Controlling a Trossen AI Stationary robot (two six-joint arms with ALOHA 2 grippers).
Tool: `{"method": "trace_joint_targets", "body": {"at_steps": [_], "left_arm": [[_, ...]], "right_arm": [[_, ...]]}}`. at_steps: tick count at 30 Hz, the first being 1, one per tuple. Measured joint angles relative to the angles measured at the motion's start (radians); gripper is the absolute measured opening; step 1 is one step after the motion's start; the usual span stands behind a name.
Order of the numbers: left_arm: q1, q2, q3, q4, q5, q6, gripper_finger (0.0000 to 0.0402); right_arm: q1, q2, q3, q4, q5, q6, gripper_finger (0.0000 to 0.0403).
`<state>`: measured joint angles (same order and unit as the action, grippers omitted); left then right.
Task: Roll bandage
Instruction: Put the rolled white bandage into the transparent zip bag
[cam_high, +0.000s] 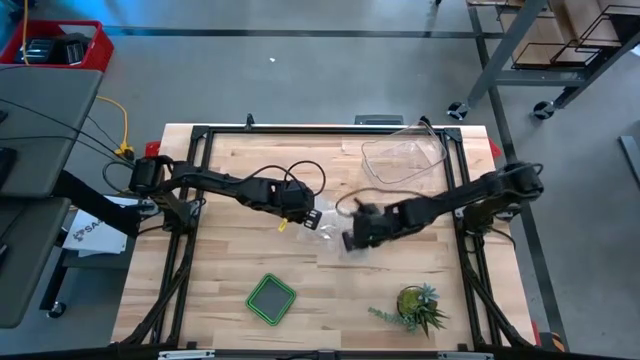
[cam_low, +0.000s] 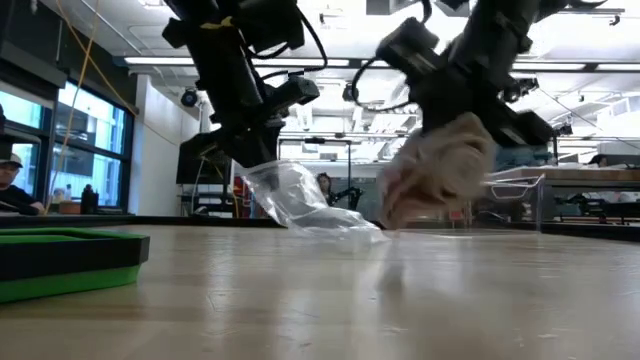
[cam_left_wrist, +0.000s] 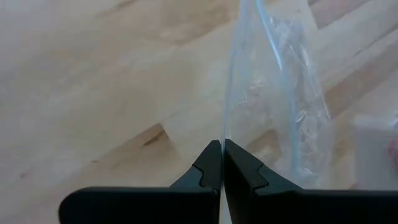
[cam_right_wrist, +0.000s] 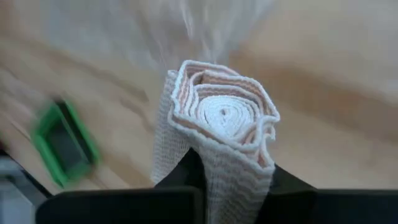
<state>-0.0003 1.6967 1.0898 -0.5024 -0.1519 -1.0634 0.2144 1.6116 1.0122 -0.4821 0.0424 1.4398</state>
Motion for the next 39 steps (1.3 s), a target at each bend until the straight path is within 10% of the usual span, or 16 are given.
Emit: {"method": "trace_joint_targets", "body": {"at_steps": [18, 39], "left_arm": [[-0.042, 0.026, 0.000, 0.419, 0.091, 0.051, 0.0000], [-0.003, 0.099, -0.001, 0.724, 0.181, -0.072, 0.0000]], "right_arm": [[-0.132, -0.241, -0.001, 0.155, 0.165, -0.036, 0.0033], [-0.152, -0.238, 0.008, 0.129, 0.032, -0.030, 0.0033]]}}
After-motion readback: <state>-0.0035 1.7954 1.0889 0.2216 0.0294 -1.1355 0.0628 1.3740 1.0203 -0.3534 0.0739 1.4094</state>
